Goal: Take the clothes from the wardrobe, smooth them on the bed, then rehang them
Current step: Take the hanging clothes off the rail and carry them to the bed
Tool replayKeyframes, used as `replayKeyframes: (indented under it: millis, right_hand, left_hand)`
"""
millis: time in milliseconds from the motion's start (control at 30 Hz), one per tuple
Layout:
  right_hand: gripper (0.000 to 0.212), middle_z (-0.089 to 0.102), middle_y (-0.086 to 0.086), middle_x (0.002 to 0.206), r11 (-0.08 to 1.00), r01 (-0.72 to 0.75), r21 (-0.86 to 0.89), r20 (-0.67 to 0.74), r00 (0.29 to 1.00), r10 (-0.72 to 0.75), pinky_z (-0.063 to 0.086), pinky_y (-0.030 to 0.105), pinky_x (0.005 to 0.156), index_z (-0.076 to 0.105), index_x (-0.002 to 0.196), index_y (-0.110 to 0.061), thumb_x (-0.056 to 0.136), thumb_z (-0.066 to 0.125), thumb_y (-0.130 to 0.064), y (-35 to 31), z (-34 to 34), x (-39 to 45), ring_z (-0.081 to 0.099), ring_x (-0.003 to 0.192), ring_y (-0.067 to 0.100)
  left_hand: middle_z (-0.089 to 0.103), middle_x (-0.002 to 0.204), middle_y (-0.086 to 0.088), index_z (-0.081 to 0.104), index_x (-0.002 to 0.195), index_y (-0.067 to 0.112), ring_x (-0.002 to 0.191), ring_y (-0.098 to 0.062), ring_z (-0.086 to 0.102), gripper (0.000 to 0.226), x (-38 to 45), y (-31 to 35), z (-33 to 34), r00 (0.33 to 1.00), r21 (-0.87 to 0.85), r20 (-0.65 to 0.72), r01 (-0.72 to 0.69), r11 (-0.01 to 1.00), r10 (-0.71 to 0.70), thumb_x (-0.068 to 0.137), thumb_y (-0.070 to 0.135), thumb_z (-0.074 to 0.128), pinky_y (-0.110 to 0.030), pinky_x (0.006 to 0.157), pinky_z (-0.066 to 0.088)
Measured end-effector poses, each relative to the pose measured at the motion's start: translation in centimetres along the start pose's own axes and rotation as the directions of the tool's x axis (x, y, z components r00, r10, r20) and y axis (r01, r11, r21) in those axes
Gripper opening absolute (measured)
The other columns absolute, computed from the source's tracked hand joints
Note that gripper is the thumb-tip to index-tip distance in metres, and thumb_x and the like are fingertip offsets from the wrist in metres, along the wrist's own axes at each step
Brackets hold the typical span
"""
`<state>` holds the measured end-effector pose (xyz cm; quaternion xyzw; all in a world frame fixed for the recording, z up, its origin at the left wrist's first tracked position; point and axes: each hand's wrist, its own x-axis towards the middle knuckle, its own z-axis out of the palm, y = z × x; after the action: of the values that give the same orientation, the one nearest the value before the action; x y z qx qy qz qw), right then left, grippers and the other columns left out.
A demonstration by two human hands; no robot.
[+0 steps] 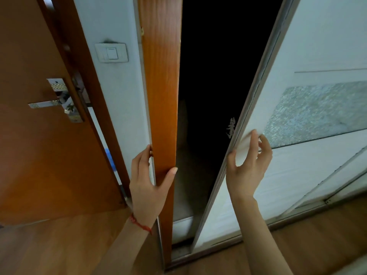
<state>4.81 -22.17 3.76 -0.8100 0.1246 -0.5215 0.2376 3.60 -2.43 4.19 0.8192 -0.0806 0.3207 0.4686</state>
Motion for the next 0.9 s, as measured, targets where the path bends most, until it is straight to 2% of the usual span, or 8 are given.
replayKeyframes:
  millis: [100, 233, 367, 467, 600, 667, 733, 900]
  right_hand:
    - [0.051, 0.033, 0.017, 0.136, 0.998, 0.054, -0.012, -0.013, 0.998, -0.054, 0.049, 0.051, 0.086, 0.034, 0.138, -0.013, 0.093, 0.051, -0.031, 1.3, -0.4, 2.1, 0.044, 0.117, 0.037]
    - [0.05, 0.028, 0.02, 0.139, 0.992, 0.125, -0.022, -0.004, 0.992, -0.125, 0.05, 0.054, 0.084, 0.031, 0.139, -0.011, 0.095, 0.049, -0.028, 3.8, -0.4, 3.4, 0.042, 0.121, 0.041]
    - [0.05, 0.029, 0.03, 0.141, 0.995, 0.102, -0.003, 0.002, 0.995, -0.102, 0.049, 0.055, 0.086, 0.027, 0.14, -0.011, 0.095, 0.047, -0.023, 5.8, -0.3, 4.3, 0.04, 0.122, 0.043]
    - [0.048, 0.03, 0.033, 0.141, 0.995, 0.101, 0.002, 0.019, 0.995, -0.101, 0.049, 0.056, 0.087, 0.026, 0.14, -0.012, 0.097, 0.039, -0.03, 7.7, -0.8, 5.5, 0.04, 0.123, 0.045]
    - [0.048, 0.028, 0.031, 0.143, 0.999, 0.042, 0.035, 0.007, 0.999, -0.042, 0.047, 0.055, 0.091, 0.027, 0.141, -0.012, 0.097, 0.035, -0.031, 9.9, -1.4, 7.2, 0.036, 0.125, 0.043]
    - [0.049, 0.029, 0.031, 0.143, 0.998, 0.013, 0.062, -0.009, 1.0, -0.012, 0.043, 0.052, 0.094, 0.028, 0.14, -0.012, 0.095, 0.041, -0.026, 10.9, -1.8, 8.1, 0.032, 0.126, 0.041]
    - [0.05, 0.03, 0.032, 0.142, 0.997, -0.002, 0.073, -0.026, 1.0, 0.004, 0.04, 0.048, 0.096, 0.028, 0.139, -0.011, 0.092, 0.041, -0.022, 11.9, -2.2, 9.1, 0.031, 0.126, 0.04]
    - [0.051, 0.032, 0.031, 0.142, 0.999, -0.024, 0.045, -0.039, 0.999, 0.025, 0.039, 0.046, 0.097, 0.028, 0.138, -0.013, 0.09, 0.039, -0.024, 14.3, -2.9, 10.9, 0.028, 0.13, 0.038]
  left_hand:
    - [0.056, 0.119, -0.02, 0.041, 0.126, 0.011, 0.107, -0.023, 0.054, 0.07, -0.4, 1.0, 0.1, 0.999, -0.005, -0.042, -0.011, 1.0, 0.011, 0.081, 0.064, 0.039, -0.03, 0.089, 0.044]
    - [0.051, 0.123, -0.023, 0.035, 0.131, 0.006, 0.112, -0.012, 0.046, 0.07, -0.5, 2.0, 0.9, 0.993, 0.013, -0.114, -0.033, 0.999, 0.034, 0.084, 0.059, 0.041, -0.011, 0.092, 0.034]
    - [0.046, 0.125, -0.029, 0.027, 0.133, 0.006, 0.117, -0.019, 0.039, 0.069, -0.5, 3.3, 1.7, 0.975, 0.047, -0.213, -0.055, 0.997, 0.064, 0.086, 0.055, 0.04, -0.021, 0.096, 0.033]
    - [0.038, 0.127, -0.025, 0.023, 0.136, 0.004, 0.121, -0.013, 0.037, 0.068, -0.7, 4.5, 2.0, 0.947, 0.071, -0.301, -0.094, 0.993, 0.112, 0.088, 0.048, 0.043, -0.007, 0.097, 0.032]
    - [0.031, 0.134, -0.027, 0.031, 0.131, -0.001, 0.136, -0.003, 0.021, 0.059, -0.5, 6.7, 2.7, 0.87, 0.197, -0.396, -0.233, 0.952, 0.295, 0.082, 0.021, 0.056, -0.027, 0.111, 0.029]
    - [0.031, 0.132, -0.026, 0.039, 0.125, 0.001, 0.138, -0.011, 0.022, 0.048, -0.2, 8.2, 3.3, 0.822, 0.267, -0.384, -0.336, 0.903, 0.419, 0.082, 0.016, 0.054, -0.036, 0.111, 0.031]
    - [0.036, 0.13, -0.024, 0.043, 0.122, 0.004, 0.135, -0.017, 0.028, 0.043, 0.2, 9.8, 4.3, 0.803, 0.257, -0.319, -0.438, 0.861, 0.504, 0.082, 0.014, 0.053, -0.035, 0.111, 0.031]
    - [0.05, 0.125, -0.011, 0.048, 0.122, 0.01, 0.119, -0.021, 0.048, 0.038, 3.2, 12.4, 8.5, 0.874, -0.002, -0.153, -0.466, 0.885, 0.46, 0.084, 0.014, 0.052, -0.024, 0.105, 0.038]
